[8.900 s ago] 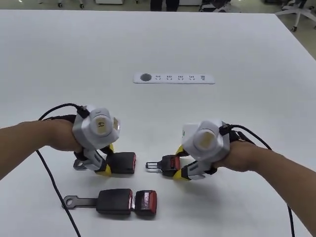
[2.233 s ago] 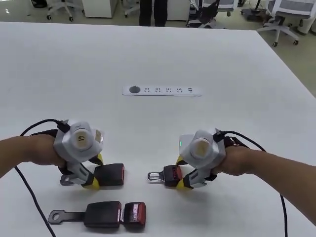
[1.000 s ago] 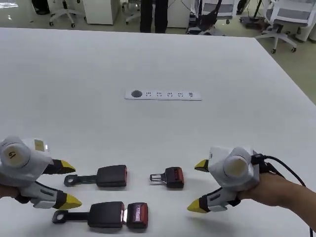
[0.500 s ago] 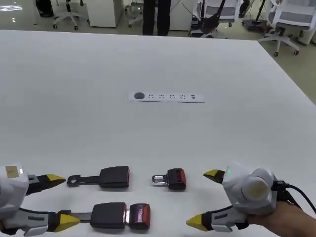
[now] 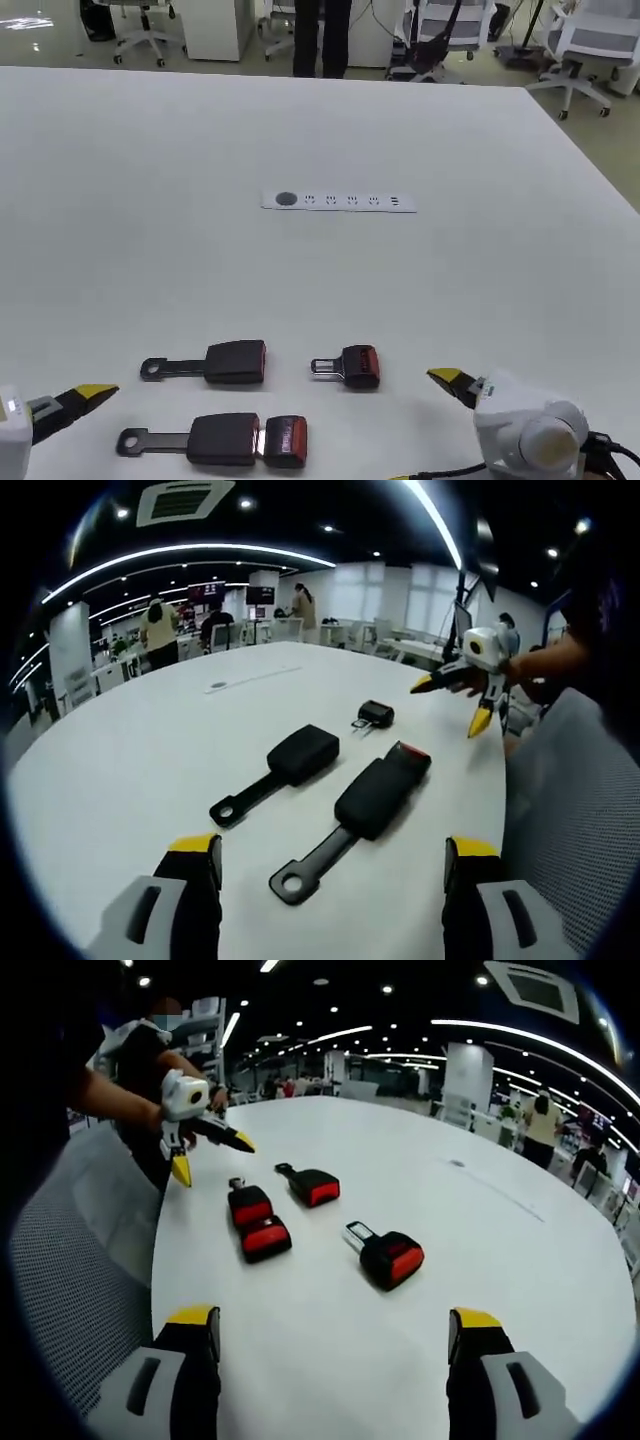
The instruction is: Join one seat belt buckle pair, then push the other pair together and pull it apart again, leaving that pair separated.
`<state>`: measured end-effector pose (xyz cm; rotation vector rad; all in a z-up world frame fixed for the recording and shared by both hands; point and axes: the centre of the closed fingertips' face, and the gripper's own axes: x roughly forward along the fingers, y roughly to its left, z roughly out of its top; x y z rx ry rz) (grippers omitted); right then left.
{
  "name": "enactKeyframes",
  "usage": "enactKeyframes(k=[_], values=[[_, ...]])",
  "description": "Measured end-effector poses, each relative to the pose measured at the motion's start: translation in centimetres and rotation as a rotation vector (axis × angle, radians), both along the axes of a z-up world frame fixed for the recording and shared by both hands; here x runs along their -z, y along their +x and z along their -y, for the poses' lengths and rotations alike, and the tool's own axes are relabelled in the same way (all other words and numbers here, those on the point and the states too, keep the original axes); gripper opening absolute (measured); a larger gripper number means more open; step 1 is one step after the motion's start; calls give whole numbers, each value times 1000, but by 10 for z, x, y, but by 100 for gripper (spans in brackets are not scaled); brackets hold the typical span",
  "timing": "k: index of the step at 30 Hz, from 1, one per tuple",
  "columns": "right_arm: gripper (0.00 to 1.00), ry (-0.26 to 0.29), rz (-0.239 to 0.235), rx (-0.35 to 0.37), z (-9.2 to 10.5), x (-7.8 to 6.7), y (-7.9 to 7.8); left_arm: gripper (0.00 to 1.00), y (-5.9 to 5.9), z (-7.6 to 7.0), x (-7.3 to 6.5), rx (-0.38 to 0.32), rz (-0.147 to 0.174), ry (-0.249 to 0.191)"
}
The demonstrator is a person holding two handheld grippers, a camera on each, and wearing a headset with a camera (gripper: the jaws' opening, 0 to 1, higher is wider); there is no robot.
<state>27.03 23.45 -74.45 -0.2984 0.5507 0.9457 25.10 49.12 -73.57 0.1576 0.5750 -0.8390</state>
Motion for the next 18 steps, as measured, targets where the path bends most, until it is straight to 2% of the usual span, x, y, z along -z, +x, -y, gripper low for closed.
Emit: enactKeyframes(k=[2, 5, 12, 18], values=[[99, 27, 8, 17, -1, -3, 0, 99, -1, 1, -2, -13, 10, -14], [99, 36, 12, 16, -1, -4, -5, 100, -4, 7, -11, -32, 21, -55], [99, 50, 31, 15, -4, -9, -11, 100, -6, 7, -13, -45, 25, -87], [99, 47, 27, 9, -6, -9, -15, 100, -5, 9, -16, -50, 31, -101]])
